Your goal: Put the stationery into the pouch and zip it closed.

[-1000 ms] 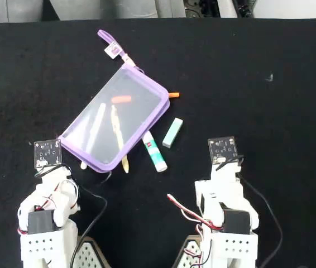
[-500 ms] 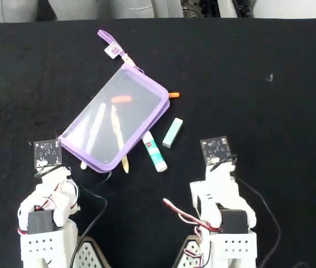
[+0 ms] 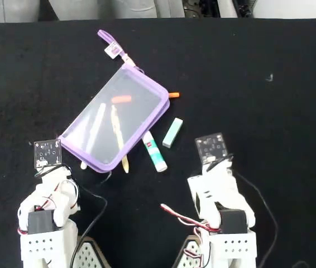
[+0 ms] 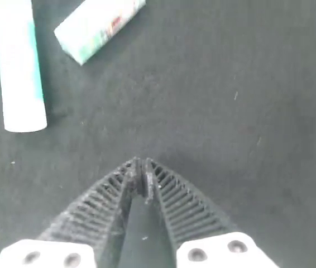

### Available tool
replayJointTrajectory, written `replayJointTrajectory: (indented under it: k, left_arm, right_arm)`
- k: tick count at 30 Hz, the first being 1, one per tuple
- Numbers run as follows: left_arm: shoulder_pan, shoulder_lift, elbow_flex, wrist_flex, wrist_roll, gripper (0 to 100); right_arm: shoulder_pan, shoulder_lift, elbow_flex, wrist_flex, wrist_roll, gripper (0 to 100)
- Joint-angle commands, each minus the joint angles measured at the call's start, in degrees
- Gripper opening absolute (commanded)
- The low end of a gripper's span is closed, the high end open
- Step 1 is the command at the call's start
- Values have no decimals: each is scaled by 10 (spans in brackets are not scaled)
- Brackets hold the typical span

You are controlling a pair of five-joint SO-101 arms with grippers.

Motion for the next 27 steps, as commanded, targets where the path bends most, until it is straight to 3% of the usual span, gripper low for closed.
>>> replayJointTrajectory:
  k: [1, 12, 15, 20, 27]
  left_arm:
    - [0, 0, 12, 3, -2, 30]
    - [-1, 0, 12, 3, -2, 30]
    - [0, 0, 12, 3, -2, 30]
    - [0, 0, 12, 3, -2, 30]
    - [-1, 0, 12, 3, -2, 30]
  right_arm:
    - [-1, -48, -2, -27, 131, 11]
    - [-7, -49, -67, -102, 146, 12]
    - [-31, -47, -87, -171, 113, 29]
    - [-81, -44, -135, -229, 75, 175]
    - [-84, -49, -163, -230, -35, 177]
